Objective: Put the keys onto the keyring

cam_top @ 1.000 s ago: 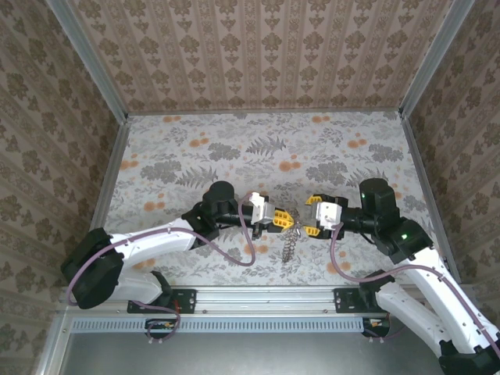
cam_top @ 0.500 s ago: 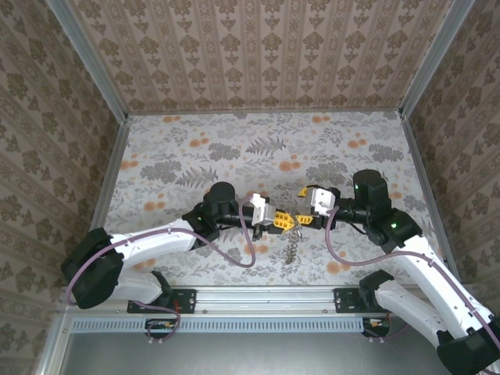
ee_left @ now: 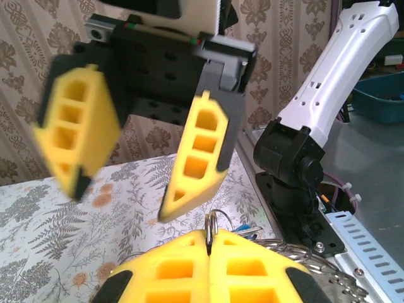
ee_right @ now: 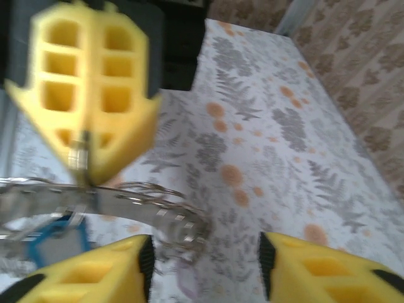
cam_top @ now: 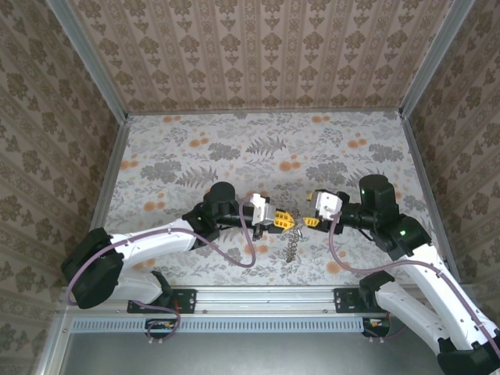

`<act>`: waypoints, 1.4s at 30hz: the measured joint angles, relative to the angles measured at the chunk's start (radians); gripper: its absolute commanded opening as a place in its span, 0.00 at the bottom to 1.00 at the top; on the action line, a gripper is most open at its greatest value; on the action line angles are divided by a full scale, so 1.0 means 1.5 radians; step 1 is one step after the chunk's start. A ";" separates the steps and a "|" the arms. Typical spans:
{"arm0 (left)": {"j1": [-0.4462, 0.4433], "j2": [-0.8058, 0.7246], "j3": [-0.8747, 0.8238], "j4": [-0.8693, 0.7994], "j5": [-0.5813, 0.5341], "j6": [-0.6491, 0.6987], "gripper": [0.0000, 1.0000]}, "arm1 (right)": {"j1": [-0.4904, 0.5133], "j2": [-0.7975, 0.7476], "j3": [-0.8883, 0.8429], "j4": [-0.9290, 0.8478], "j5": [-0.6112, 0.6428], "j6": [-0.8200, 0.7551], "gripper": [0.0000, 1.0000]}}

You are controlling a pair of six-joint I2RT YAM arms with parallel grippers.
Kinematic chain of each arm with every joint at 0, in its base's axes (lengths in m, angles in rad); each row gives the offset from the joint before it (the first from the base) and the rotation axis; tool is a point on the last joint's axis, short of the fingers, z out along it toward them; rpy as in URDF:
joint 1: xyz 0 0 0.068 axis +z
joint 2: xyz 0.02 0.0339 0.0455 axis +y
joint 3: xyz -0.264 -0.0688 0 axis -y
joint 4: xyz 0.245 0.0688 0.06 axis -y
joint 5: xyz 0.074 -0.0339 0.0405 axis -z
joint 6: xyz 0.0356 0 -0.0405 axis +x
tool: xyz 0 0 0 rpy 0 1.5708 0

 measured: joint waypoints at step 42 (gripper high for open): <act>0.002 0.000 0.000 -0.010 -0.038 0.000 0.02 | 0.036 0.094 0.044 -0.062 -0.106 0.121 0.00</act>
